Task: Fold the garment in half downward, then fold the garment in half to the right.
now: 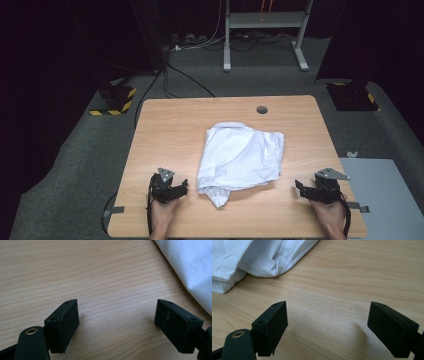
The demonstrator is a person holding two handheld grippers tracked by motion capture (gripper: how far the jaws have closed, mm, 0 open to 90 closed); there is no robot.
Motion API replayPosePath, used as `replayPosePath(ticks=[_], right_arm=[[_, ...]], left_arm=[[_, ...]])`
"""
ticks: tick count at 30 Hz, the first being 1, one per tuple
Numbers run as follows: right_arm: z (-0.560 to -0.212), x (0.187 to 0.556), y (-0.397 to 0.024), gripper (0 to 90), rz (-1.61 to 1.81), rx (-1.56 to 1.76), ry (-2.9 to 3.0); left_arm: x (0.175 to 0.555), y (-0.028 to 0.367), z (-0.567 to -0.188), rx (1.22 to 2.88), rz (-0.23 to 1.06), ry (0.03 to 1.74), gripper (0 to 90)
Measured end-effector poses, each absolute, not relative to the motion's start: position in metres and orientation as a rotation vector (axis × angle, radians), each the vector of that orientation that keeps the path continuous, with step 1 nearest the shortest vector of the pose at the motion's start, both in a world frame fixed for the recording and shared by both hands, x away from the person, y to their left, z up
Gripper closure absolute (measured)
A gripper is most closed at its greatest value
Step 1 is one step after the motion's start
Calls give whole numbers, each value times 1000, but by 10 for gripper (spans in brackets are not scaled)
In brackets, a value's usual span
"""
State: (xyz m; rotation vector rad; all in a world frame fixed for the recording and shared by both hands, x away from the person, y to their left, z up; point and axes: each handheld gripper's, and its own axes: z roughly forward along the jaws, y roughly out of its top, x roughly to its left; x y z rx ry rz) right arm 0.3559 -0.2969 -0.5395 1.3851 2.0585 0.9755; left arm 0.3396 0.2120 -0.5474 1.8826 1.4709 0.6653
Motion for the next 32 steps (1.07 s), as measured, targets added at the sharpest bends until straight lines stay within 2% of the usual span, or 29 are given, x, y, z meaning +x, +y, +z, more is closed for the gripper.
replayPosePath(ticks=[16,21,23,29,32], right_arm=[[-542,357,-297,155,966,1392,2064],[-546,361,-295,115,920,1394,2101],[-546,362,-294,107,921,1389,2109],[-546,363,-294,87,915,1396,2107],[-546,363,-294,84,914,1399,2106]], left_arm=[[341,211,-548,1896,660,1458,174],[343,208,-548,1908,651,1446,152],[343,207,-548,1914,646,1446,135],[346,201,-549,1959,610,1432,2],[345,200,-549,1959,610,1431,2]])
